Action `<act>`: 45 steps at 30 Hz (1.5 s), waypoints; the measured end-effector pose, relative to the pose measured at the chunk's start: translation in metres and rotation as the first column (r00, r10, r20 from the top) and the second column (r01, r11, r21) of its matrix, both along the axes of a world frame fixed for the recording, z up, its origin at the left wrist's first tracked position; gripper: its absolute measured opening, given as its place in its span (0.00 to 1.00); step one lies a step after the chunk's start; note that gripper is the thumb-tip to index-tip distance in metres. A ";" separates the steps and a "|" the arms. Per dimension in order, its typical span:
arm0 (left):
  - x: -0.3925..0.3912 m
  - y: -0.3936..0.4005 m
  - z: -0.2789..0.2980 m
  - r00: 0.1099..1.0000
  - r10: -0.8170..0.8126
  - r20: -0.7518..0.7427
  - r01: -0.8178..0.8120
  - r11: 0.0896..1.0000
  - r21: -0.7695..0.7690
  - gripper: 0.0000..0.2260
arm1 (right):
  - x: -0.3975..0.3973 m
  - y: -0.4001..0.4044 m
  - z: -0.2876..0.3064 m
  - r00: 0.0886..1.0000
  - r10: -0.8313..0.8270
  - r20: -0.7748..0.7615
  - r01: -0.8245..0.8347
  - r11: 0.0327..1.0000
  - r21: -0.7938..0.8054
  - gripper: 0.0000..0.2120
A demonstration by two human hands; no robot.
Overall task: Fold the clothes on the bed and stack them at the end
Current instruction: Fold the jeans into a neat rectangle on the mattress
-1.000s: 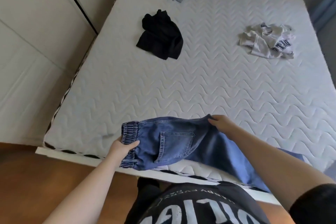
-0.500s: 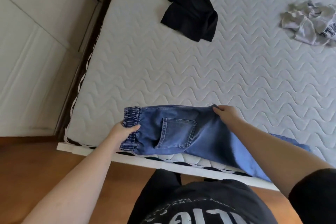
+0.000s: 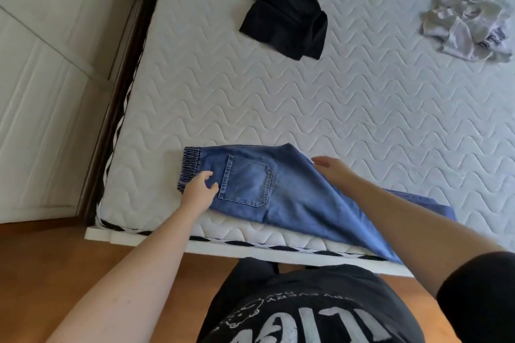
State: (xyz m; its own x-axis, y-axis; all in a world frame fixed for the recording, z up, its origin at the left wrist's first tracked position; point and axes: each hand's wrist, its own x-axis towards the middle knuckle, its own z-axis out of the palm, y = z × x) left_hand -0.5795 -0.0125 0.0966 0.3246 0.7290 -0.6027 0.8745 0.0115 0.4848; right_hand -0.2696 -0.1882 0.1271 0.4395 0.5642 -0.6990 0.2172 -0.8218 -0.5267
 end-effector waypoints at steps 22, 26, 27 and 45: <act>0.287 -0.283 -0.030 0.830 -0.556 0.036 0.556 0.824 -0.104 0.16 | 0.152 -0.363 -0.078 0.869 -0.492 0.055 0.493 0.852 -0.178 0.22; 0.337 -0.328 -0.053 0.796 -0.605 0.002 0.598 0.786 -0.158 0.16 | 0.180 -0.413 -0.103 0.814 -0.577 0.062 0.575 0.786 -0.227 0.27; 0.346 -0.339 -0.057 0.785 -0.619 0.005 0.611 0.773 -0.171 0.17 | 0.186 -0.421 -0.108 0.813 -0.580 0.055 0.575 0.782 -0.240 0.28; 0.366 -0.381 -0.083 0.839 -0.545 -0.003 0.527 0.814 -0.245 0.25 | 0.232 -0.403 -0.182 0.831 -0.551 -0.075 0.518 0.816 -0.257 0.26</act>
